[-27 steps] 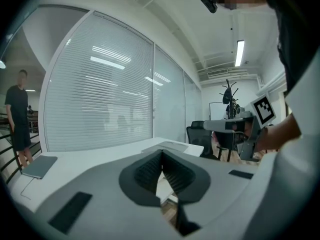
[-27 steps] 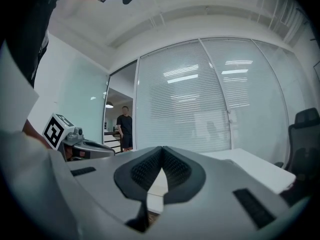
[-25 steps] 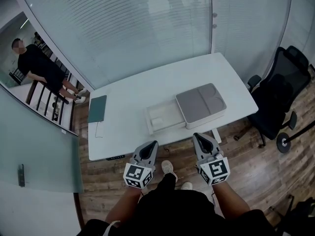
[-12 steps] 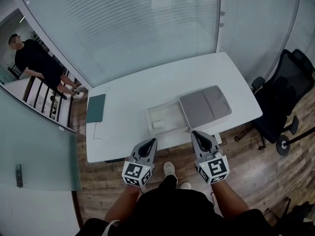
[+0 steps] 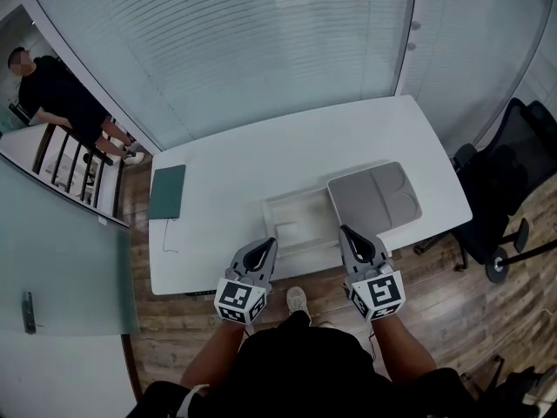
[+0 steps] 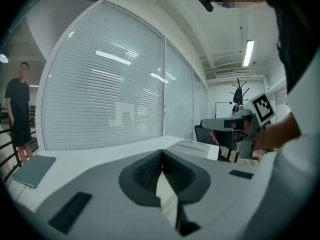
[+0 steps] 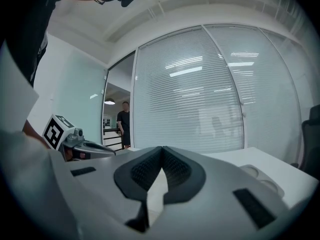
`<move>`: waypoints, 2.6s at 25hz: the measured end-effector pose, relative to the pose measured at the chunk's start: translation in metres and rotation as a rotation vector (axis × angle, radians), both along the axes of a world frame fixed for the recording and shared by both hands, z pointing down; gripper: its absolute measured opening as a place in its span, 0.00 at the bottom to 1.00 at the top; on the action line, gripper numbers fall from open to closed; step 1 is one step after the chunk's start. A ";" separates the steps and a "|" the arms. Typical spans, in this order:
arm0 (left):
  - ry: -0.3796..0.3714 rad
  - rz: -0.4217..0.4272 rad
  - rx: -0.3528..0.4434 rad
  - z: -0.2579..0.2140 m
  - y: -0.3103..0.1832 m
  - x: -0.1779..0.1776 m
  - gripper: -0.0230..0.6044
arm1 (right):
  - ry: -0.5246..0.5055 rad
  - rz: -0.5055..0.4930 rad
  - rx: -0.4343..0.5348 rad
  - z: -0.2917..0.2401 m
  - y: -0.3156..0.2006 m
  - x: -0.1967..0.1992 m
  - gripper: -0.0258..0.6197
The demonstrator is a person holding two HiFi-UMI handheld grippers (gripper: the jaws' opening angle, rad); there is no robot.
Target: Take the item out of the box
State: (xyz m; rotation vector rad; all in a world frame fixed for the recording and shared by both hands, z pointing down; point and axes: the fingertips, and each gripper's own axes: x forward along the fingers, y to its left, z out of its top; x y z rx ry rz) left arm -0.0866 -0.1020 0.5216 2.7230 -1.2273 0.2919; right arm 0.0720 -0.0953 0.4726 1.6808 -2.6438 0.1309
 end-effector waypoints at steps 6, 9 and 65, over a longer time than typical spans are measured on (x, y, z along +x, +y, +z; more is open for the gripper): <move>0.023 0.031 -0.026 0.008 -0.027 -0.006 0.06 | 0.000 0.002 -0.018 0.007 -0.037 -0.016 0.05; 0.029 0.048 -0.030 0.011 -0.042 -0.007 0.06 | 0.011 0.012 -0.020 0.005 -0.051 -0.022 0.05; -1.000 0.605 -0.194 0.146 -0.048 0.054 0.55 | -0.007 -0.161 -0.065 0.010 -0.118 -0.016 0.05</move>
